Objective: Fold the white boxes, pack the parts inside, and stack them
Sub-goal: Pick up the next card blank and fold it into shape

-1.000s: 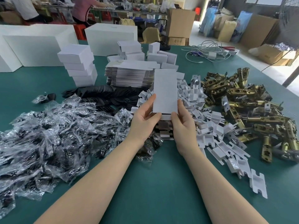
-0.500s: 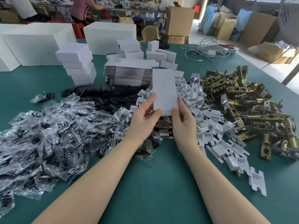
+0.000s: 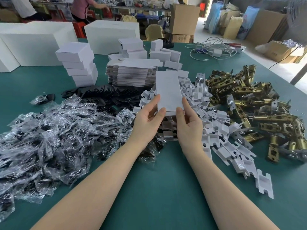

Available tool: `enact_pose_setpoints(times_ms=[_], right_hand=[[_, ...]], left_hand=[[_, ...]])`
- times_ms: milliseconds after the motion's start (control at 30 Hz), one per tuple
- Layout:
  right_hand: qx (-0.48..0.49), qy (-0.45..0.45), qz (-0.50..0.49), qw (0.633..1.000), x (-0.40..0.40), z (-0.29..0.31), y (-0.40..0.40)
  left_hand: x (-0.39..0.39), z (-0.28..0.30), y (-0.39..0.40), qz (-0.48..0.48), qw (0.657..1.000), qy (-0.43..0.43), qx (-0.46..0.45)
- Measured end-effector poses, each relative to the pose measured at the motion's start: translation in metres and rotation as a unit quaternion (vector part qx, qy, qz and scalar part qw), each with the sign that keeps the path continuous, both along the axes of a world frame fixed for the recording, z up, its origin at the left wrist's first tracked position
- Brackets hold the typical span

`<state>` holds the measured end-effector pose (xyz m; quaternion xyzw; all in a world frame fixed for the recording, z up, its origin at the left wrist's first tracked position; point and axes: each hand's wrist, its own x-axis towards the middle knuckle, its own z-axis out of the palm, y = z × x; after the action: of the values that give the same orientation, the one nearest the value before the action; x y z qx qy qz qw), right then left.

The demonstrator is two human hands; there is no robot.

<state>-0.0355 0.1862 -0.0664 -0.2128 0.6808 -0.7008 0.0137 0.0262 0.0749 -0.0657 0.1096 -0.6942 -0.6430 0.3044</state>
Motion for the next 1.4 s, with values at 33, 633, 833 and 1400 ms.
enact_pose_setpoints(times_ms=[33,633,833,1400], right_hand=[[-0.001,0.001,-0.002,1.0,0.001,0.001,0.0],[-0.017,0.033,-0.019,0.999,0.005,0.004,0.002],[-0.037,0.026,-0.032,0.998,0.005,0.004,0.003],[-0.062,0.005,-0.034,0.997,0.011,0.009,0.002]], left_hand=[[0.0,0.0,0.0,-0.001,1.0,-0.001,0.001],[0.003,0.003,0.006,-0.007,0.997,0.013,0.071],[0.004,0.005,0.008,-0.004,0.998,0.015,0.068],[0.005,0.008,0.008,-0.001,0.997,0.024,0.075]])
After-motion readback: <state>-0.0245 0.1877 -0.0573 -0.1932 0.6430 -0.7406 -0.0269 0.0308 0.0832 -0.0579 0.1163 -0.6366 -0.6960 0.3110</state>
